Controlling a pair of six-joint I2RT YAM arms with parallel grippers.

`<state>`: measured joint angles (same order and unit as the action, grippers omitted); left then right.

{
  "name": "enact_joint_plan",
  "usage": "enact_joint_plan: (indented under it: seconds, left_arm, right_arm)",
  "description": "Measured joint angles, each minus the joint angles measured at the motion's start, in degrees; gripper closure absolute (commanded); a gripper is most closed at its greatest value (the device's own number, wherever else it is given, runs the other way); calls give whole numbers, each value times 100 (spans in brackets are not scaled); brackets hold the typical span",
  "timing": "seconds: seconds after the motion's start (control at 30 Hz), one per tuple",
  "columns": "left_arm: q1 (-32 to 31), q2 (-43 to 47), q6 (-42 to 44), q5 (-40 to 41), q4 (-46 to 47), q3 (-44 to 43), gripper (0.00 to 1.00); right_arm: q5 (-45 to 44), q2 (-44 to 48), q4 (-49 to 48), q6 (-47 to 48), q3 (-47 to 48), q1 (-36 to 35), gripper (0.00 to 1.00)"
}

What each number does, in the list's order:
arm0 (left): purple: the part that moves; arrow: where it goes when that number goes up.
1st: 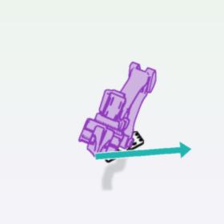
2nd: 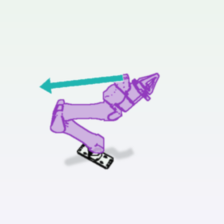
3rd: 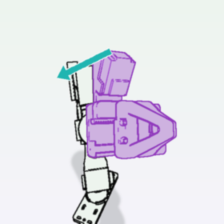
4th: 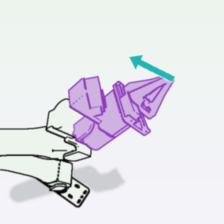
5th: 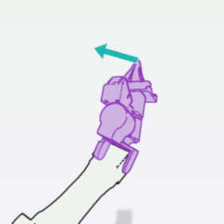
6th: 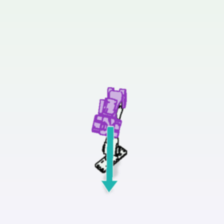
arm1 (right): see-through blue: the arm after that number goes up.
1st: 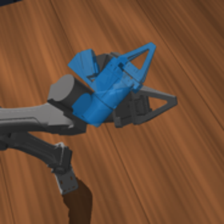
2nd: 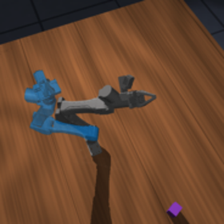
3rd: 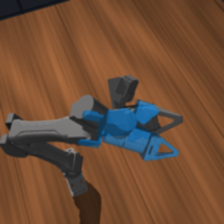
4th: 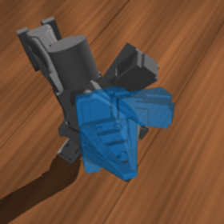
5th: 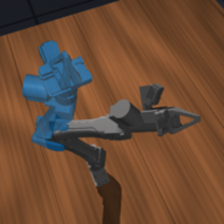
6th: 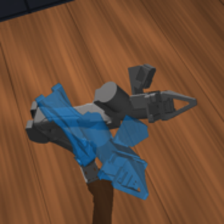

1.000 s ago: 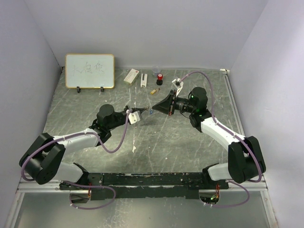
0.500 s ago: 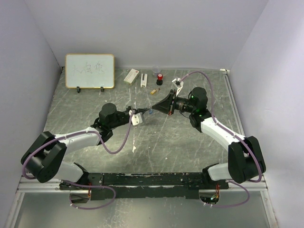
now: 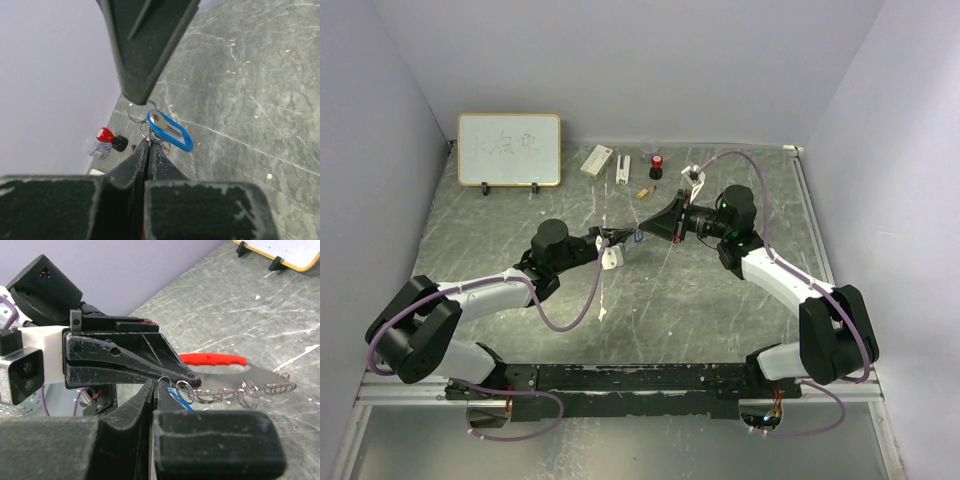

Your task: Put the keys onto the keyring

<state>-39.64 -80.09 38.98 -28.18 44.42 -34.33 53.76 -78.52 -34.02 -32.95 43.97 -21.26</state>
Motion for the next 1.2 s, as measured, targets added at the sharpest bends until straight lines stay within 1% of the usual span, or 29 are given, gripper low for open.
enact_joint_plan:
  seconds: [0.27,1.2]
  left_arm:
    - [-13,0,162,160,195,0,93]
    - [-101,0,586,247,376,116,93]
  right_arm:
    - [-22,-7,-44,-52,-149,-9,100]
    - [-212,-7,-155,-240,-160,-9,100]
